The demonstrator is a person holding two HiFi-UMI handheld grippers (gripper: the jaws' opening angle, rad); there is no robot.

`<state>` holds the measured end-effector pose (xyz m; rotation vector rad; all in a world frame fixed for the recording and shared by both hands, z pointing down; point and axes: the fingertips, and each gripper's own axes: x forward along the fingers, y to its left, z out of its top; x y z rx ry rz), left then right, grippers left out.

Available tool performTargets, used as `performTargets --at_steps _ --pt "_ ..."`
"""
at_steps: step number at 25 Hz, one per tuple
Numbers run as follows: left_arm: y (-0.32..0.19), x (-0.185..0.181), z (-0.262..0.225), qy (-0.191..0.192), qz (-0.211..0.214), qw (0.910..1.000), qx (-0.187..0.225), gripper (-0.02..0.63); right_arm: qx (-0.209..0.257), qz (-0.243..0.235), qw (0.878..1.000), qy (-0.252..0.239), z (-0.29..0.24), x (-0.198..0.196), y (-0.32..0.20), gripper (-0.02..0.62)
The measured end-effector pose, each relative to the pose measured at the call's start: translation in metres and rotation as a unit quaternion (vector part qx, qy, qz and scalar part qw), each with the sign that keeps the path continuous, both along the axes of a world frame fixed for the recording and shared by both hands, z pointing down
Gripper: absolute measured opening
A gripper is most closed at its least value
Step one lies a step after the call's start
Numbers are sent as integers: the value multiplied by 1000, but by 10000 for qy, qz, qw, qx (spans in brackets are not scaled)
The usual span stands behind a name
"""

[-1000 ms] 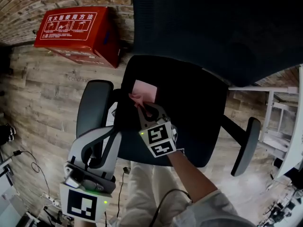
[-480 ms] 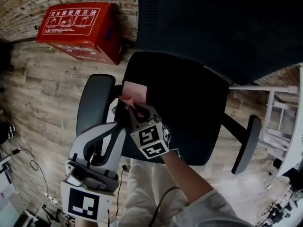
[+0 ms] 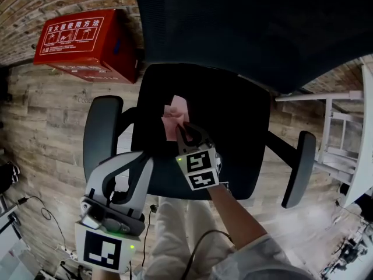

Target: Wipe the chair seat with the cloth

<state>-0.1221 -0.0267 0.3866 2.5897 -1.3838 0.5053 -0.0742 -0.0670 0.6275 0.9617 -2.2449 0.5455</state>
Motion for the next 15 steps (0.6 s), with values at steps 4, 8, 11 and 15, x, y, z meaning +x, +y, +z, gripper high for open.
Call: performTargets --at_steps 4,8,11,15 --pt "-3 18 0 -19 204 9998 -16 18 -10 470 9988 130 2 45 -5 52" --pt "-3 35 0 -2 336 9994 -15 18 -9 845 9957 373 5 94 -3 52" --pt "-2 48 -2 3 467 9989 -23 18 -33 1231 9907 575 6 133 3 52" --pt "0 60 -2 -5 602 9982 -46 18 -51 1736 9819 759 5 183 12 52"
